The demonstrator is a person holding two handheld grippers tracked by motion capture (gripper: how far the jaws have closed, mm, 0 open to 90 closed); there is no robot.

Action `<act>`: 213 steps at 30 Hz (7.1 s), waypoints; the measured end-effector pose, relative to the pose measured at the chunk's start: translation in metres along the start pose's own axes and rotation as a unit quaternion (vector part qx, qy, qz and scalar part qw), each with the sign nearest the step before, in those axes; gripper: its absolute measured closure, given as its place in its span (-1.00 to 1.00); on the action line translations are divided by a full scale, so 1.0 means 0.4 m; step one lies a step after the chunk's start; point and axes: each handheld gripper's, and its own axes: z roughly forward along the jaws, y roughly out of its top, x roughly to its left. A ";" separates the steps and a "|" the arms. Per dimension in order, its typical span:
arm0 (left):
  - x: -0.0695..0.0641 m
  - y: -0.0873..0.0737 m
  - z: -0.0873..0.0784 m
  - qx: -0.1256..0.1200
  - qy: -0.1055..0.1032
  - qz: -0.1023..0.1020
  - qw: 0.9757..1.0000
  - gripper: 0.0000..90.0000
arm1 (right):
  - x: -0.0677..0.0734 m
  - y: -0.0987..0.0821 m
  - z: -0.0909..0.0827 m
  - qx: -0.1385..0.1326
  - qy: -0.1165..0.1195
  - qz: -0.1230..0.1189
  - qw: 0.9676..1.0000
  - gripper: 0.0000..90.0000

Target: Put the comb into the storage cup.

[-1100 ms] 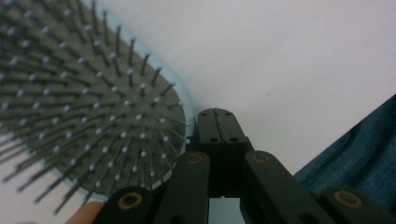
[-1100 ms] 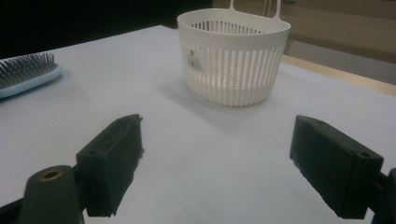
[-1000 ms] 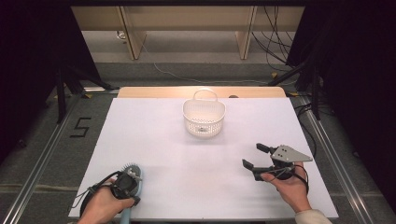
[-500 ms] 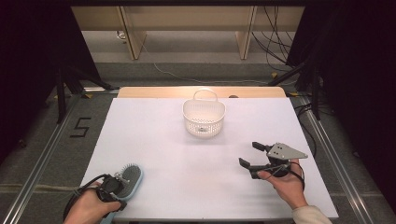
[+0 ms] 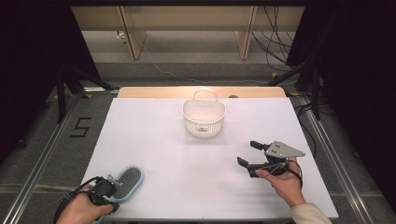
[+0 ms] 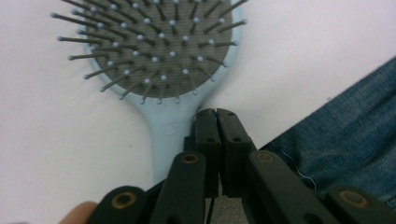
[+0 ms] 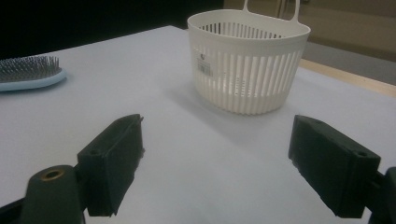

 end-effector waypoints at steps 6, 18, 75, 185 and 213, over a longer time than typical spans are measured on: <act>-0.009 -0.009 -0.016 -0.007 -0.005 0.023 1.000 0.78 | 0.000 -0.001 -0.003 0.001 -0.002 0.002 1.000 -0.59; 0.038 -0.014 -0.071 -0.064 0.063 -0.005 0.996 -0.53 | 0.001 -0.004 -0.016 0.000 -0.010 0.004 1.000 -0.59; 0.037 0.054 0.006 0.089 0.034 0.004 0.995 0.40 | 0.000 -0.006 -0.030 0.001 -0.016 0.005 1.000 -0.59; 0.031 0.042 -0.060 -0.266 0.135 0.011 0.954 0.56 | 0.008 -0.002 -0.032 -0.008 -0.015 0.002 1.000 -0.61; 0.007 0.105 -0.070 -0.353 0.122 0.014 0.928 0.56 | 0.008 -0.007 -0.047 -0.013 -0.021 0.007 1.000 -0.62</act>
